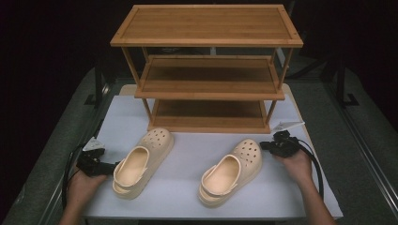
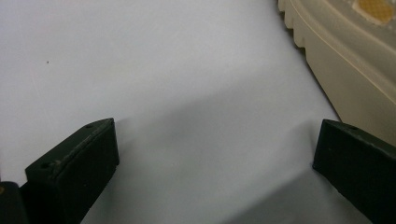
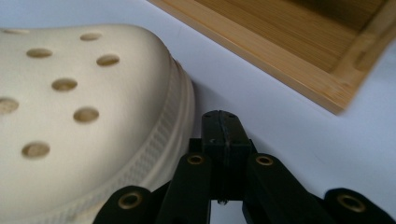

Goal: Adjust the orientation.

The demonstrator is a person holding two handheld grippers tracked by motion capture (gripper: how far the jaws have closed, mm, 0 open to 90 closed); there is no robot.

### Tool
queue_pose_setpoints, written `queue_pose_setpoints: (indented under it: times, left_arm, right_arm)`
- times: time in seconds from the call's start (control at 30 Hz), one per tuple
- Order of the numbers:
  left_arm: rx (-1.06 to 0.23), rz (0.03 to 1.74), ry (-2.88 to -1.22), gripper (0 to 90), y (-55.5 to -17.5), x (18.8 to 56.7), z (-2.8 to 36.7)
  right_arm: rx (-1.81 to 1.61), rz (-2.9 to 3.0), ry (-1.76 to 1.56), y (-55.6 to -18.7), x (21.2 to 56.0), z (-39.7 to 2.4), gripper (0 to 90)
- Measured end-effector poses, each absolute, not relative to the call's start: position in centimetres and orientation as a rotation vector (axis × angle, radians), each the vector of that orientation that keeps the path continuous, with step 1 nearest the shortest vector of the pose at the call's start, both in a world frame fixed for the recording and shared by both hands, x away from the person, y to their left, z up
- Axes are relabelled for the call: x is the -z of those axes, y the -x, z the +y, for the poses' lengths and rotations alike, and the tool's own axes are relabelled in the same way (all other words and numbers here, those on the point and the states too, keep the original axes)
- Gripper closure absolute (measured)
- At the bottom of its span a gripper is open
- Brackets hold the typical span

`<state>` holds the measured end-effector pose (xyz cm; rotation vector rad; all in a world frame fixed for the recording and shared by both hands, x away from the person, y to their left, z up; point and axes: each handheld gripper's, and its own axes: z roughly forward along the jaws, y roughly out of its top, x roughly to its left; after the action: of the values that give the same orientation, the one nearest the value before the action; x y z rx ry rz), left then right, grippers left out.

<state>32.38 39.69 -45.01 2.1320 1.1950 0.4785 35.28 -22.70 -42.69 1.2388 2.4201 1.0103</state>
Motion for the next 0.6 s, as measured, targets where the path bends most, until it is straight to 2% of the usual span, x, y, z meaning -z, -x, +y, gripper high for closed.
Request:
queue_pose_setpoints:
  times: [0.4, 0.6]
  left_arm:
    - [-0.479, 1.196, -2.131, 0.0, -32.4, 45.0, 39.7]
    - [-0.479, 1.196, -2.132, 0.0, -32.4, 45.0, 39.7]
  right_arm:
    - [-1.053, 2.340, -1.288, -29.9, 42.3, -26.1, 89.8]
    - [-1.095, 2.369, -1.271, -27.4, 42.8, -25.6, 89.8]
